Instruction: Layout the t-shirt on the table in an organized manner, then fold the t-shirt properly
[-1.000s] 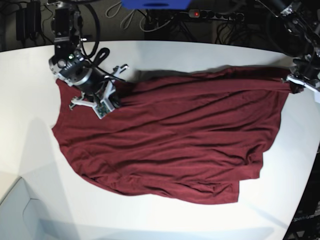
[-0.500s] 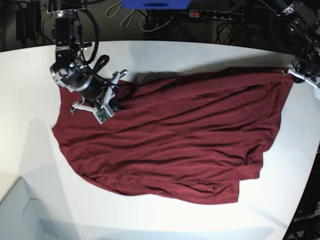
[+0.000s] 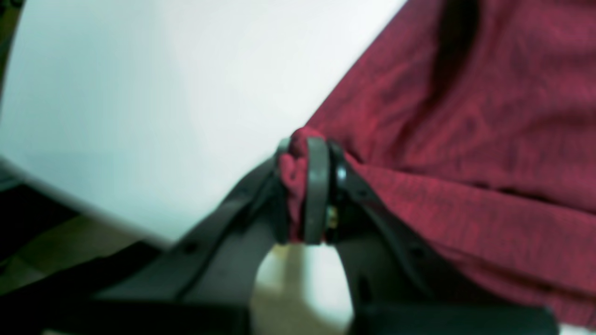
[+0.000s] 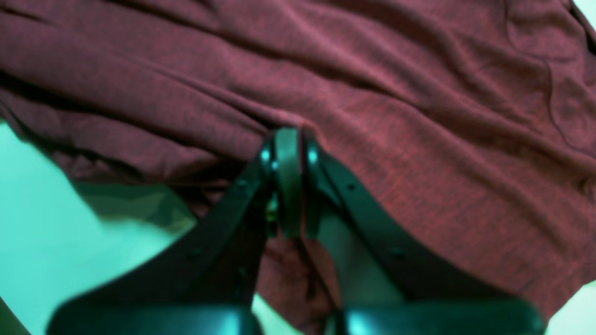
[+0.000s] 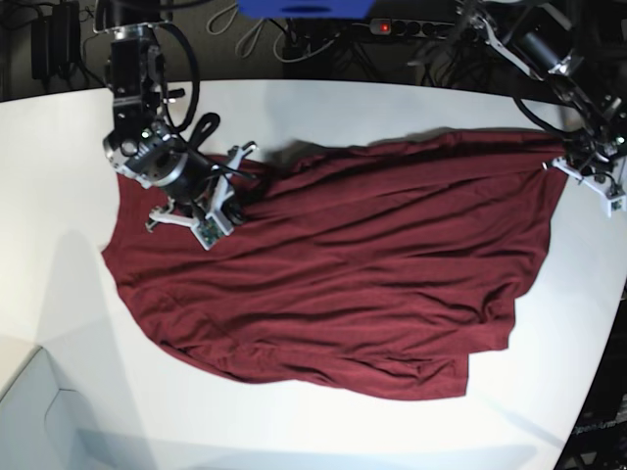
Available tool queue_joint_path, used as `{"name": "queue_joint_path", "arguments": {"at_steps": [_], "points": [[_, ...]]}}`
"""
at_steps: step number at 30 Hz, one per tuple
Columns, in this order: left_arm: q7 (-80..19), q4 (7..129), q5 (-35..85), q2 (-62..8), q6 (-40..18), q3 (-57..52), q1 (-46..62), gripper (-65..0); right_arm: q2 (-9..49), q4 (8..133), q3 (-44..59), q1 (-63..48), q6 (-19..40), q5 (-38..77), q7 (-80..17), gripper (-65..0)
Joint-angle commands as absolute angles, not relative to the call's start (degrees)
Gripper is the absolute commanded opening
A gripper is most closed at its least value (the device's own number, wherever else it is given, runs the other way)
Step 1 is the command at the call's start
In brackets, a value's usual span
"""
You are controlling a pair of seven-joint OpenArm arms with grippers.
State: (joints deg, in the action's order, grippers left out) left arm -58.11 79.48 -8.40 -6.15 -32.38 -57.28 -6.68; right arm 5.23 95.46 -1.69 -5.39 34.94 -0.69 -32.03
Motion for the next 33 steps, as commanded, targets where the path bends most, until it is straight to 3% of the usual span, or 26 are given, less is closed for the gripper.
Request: {"name": "queue_joint_path", "arguments": {"at_steps": [1,7,16,28,31,33], "points": [[-56.8,78.6,-9.1,-7.2,-32.3,-57.3,-8.1,-64.9,5.4,95.5,-1.6,-3.9,34.9,-0.2,-30.9,-65.0],[-55.9,71.6,-11.6,-7.6,-32.3,-57.2,-10.7,-62.7,5.7,93.4,-1.5,-3.2,34.9,-0.2,-30.9,-65.0],[-56.3,73.8,-11.0,-7.2,-32.7,-57.5,-10.3,-32.8,5.7,93.4,-1.5,-3.1,34.9,-0.2,-30.9,-65.0],[-56.4,85.1,-10.9,-4.4,-33.0,-57.3,-6.3,-31.5,5.7,93.5,-1.5,-3.4,34.9,-0.2,-30.9,-65.0],[-56.4,86.7,-8.3,-4.1,-33.0,-57.6,-5.0,-26.3,5.6,93.5,-1.5,-3.5,34.9,-0.2,-30.9,-65.0],[-56.4,88.0,-5.2,-4.4,-33.0,-57.3,-2.9,-19.1,5.6,93.6,-1.5,-3.6,34.9,-0.2,-30.9,-65.0]]}}
